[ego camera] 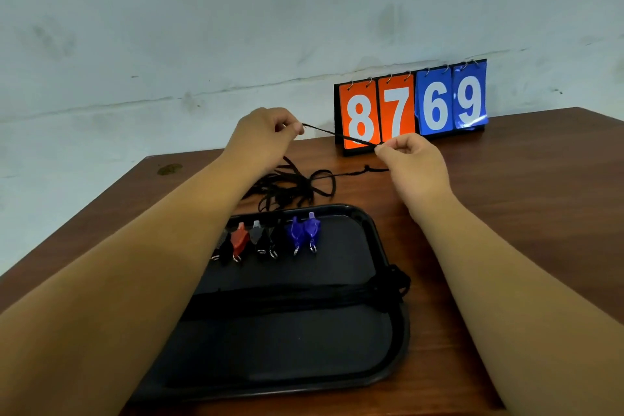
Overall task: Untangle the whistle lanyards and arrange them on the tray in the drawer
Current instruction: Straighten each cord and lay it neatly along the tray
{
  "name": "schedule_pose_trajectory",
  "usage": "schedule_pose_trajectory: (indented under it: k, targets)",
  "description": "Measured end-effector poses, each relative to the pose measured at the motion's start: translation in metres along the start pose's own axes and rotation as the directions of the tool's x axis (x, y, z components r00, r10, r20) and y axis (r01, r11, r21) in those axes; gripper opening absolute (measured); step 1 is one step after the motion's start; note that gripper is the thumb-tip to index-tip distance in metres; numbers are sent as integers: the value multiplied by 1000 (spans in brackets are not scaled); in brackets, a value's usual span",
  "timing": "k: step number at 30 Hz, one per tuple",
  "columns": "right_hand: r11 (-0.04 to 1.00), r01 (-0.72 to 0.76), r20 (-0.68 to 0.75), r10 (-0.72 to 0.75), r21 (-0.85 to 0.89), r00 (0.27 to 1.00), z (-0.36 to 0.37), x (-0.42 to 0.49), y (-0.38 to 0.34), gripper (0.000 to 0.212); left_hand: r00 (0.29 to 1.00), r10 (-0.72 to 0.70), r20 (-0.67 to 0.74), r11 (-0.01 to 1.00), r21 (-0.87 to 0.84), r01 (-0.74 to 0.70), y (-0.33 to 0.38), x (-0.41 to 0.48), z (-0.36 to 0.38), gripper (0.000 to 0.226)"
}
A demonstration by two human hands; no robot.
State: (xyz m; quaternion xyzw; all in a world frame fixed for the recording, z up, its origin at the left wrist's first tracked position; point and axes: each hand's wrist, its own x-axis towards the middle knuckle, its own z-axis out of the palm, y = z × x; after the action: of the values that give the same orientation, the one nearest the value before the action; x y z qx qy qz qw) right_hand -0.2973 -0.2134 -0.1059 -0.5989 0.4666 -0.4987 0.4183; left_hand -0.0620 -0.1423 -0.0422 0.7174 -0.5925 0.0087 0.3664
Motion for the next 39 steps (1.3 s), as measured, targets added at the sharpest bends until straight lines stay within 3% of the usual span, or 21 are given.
schedule_pose_trajectory:
  k: [8, 15, 19, 22, 24, 26, 28, 30, 32, 33, 35, 36, 39]
  targets:
    - [998, 3, -1, -3, -61, 1000, -6, 0, 6, 20, 955, -134, -265, 987, -122, 105, -11, 8, -19, 25]
    - [971, -175, 39, 171, 166, 985, -10, -1, 0, 25, 925, -245, -289, 960, -204, 190, -25, 1, -44, 25]
    - [938, -248, 233, 193, 241, 953, -10, -8, -5, 17, 946, -238, -219, 948, -265, 177, -19, -9, -53, 22]
    - [969, -225, 394, 169, 100, 903, -10, -17, -19, 25, 964, -234, -124, 927, -328, 182, -8, -15, -61, 22]
    - [965, -261, 442, 240, -15, 864, -13, -17, -31, 29, 970, -244, -12, 886, -409, 218, 3, -20, -66, 22]
    - [975, -176, 521, 221, -136, 824, -22, -22, -30, 41, 968, -233, 94, 849, -465, 250, 15, -24, -69, 22]
    - [982, -76, 532, 159, -174, 831, -19, -30, -36, 54, 960, -213, 182, 831, -483, 276, 27, -27, -70, 21]
    - [994, 42, 454, 8, -100, 891, -7, -45, -40, 39, 946, -195, 260, 827, -475, 301, 39, -30, -71, 20]
    - [992, 127, 468, -121, 18, 875, -2, -61, -47, 44, 936, -176, 303, 840, -450, 304, 49, -34, -73, 19]
    - [989, 141, 488, -146, 47, 860, 1, -65, -52, 48, 936, -165, 311, 849, -438, 295, 53, -36, -74, 18]
    - [984, 176, 499, -170, 36, 850, 7, -68, -67, 32, 939, -143, 312, 861, -428, 273, 58, -40, -78, 16]
    - [981, 190, 473, -188, 44, 861, 6, -71, -75, 23, 943, -137, 304, 862, -433, 264, 59, -41, -81, 16]
    - [976, 111, 353, -172, 185, 920, -3, -72, -86, 23, 960, -117, 254, 886, -410, 216, 52, -48, -98, 15]
